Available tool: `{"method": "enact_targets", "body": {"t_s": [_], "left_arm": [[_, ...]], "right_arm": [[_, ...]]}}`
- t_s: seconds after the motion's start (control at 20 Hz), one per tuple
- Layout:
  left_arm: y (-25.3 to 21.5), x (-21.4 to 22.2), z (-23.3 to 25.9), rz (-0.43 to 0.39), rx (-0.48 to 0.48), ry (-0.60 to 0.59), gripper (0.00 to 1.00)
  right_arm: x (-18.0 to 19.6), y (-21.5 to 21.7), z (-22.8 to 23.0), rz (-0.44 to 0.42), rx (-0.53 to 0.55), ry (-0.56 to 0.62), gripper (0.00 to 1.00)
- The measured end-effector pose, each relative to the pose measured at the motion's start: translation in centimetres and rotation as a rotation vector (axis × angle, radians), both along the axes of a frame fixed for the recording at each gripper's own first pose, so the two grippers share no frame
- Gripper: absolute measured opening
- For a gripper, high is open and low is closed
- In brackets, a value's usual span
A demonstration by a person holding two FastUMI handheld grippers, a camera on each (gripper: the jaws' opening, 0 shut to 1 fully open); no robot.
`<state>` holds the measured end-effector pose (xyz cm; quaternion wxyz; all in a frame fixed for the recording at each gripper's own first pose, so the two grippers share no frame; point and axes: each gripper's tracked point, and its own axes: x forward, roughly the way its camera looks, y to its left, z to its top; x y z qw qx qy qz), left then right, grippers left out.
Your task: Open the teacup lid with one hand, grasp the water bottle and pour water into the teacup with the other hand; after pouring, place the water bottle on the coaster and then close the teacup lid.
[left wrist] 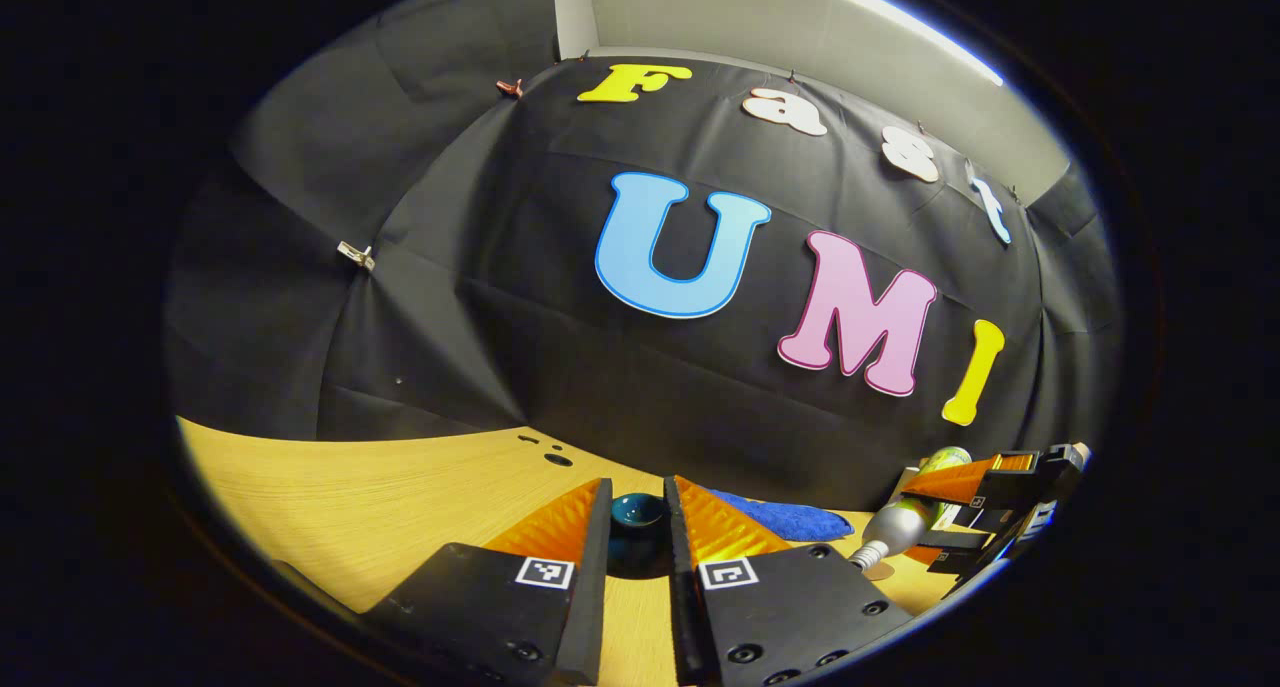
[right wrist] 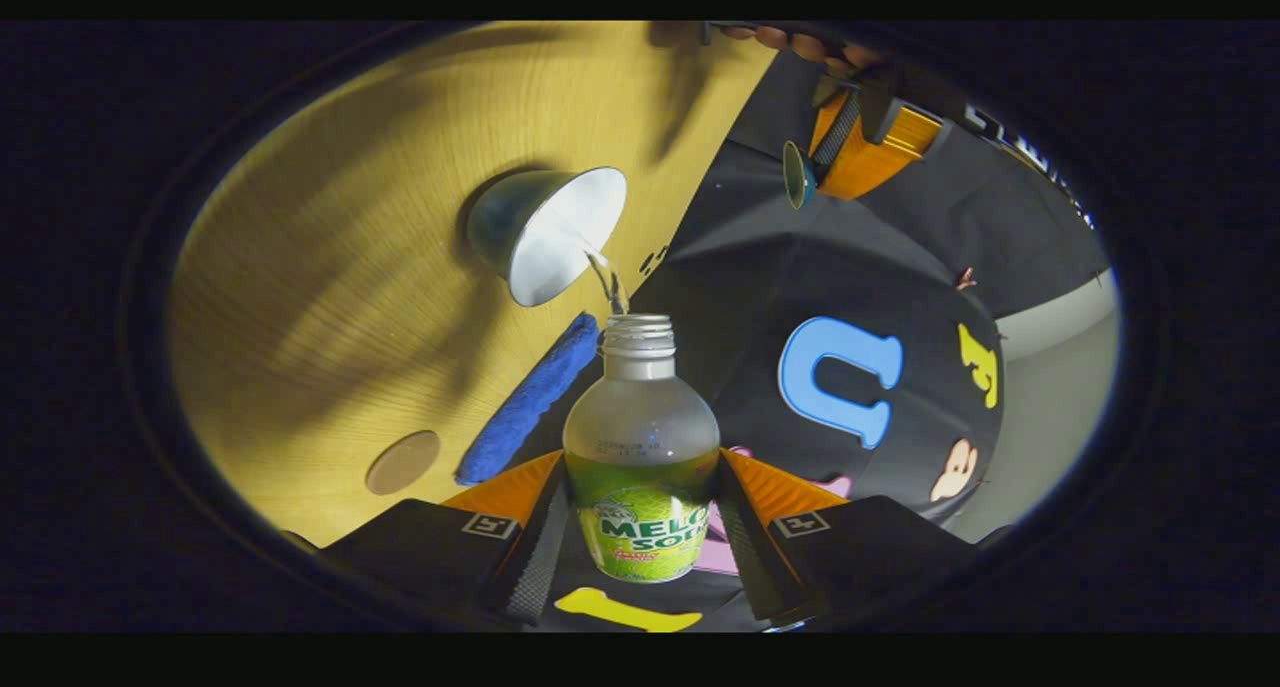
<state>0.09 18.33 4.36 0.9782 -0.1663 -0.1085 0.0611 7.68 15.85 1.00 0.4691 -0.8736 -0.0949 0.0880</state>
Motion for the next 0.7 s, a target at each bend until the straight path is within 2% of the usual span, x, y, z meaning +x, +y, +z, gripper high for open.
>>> {"method": "enact_targets", "body": {"t_s": [0.3,0.4,0.7], "left_arm": [[0.4,0.0,-0.2,0.005,-0.008,0.002,0.31],[0.5,0.0,-0.2,0.007,-0.010,0.004,0.31],[0.2,0.0,-0.1,-0.001,-0.013,0.003,0.31]], "right_arm": [[0.1,1.4,1.9,0.108,-0.144,-0.130,0.77],[0.1,1.7,2.7,0.135,-0.161,-0.166,0.77],[0.1,1.9,2.6,0.147,-0.183,-0.162,0.77]]}}
